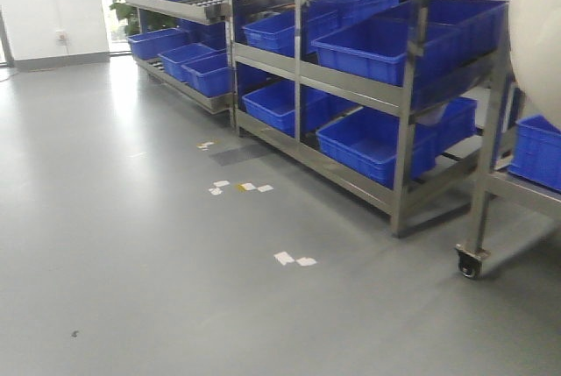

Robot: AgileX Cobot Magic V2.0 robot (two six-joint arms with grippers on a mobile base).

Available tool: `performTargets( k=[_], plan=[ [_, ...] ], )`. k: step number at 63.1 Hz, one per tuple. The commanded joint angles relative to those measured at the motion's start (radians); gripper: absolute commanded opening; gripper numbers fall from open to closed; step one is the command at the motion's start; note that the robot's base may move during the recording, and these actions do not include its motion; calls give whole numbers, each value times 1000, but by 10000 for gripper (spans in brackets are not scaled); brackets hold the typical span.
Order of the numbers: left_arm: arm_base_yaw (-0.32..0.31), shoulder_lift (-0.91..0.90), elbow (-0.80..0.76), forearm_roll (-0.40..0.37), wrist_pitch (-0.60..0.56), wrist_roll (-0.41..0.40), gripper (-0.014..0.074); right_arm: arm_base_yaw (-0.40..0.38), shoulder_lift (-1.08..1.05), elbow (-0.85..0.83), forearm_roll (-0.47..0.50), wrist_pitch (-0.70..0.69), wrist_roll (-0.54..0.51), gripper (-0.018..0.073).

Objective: Move white bin to right shelf second layer
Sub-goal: 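Turn the base toward the window along the crate shelving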

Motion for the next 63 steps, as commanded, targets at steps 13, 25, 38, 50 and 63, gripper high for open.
performTargets(
  k=[13,25,38,50,63],
  plan=[
    [-6,-3,37,-1,-82,-7,85,-8,6,-29,-6,-93,2,48],
    [-6,-3,37,-1,-82,-7,85,-8,6,-29,-6,-93,2,48],
    [-6,-3,37,-1,-82,-7,85,-8,6,-29,-6,-93,2,48],
    [-6,-3,37,-1,-82,-7,85,-8,6,-29,-6,-93,2,48],
    [-6,-3,37,-1,-82,-7,85,-8,6,-29,-6,-93,2,48]
  ],
)
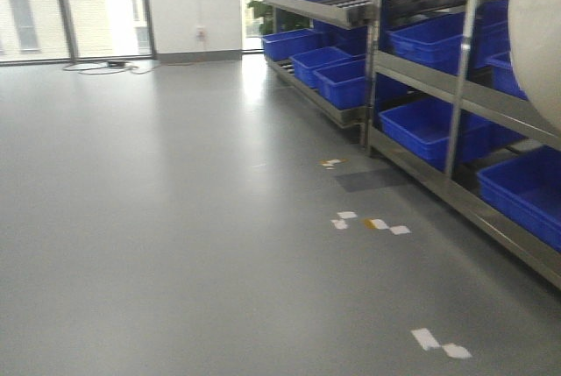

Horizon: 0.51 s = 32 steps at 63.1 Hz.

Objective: Move white bin to right shelf second layer
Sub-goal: 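Turn the base toward the window along the crate shelving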

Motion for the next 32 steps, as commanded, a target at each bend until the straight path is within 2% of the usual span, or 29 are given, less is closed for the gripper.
performTargets(
  k=[1,32],
  plan=[
    [-6,-3,37,-1,-82,-7,85,-8,6,-29,-6,-93,2,48],
    [-6,-3,37,-1,-82,-7,85,-8,6,-29,-6,-93,2,48]
  ],
)
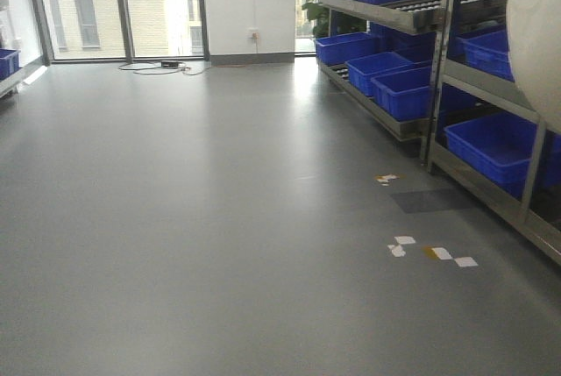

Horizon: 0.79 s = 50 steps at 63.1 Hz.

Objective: Move white bin to right shelf second layer
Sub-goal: 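Turn the base toward the window along the crate shelving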

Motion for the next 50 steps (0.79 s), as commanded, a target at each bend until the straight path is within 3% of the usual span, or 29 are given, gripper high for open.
performTargets(
  k=[1,50],
  plan=[
    [-6,-3,37,-1,-82,-7,85,-8,6,-29,-6,-93,2,48],
    [-6,-3,37,-1,-82,-7,85,-8,6,-29,-6,-93,2,48]
  ],
)
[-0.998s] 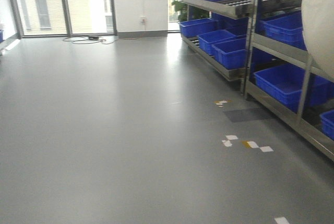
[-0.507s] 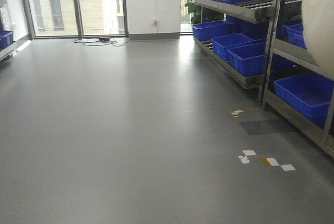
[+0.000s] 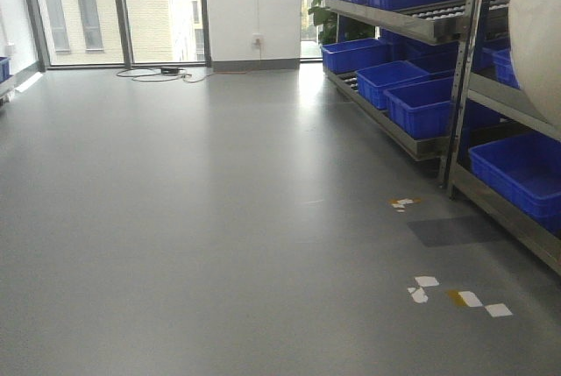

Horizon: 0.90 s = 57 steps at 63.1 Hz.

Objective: Move white bin to right shelf second layer
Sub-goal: 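Turn the base toward the window along the crate shelving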

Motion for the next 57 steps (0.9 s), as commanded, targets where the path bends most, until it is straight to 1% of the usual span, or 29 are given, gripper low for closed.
performTargets(
  k=[1,57],
  plan=[
    [-6,-3,37,-1,-82,-7,85,-8,6,-29,-6,-93,2,48],
    [-6,-3,37,-1,-82,-7,85,-8,6,-29,-6,-93,2,48]
  ],
)
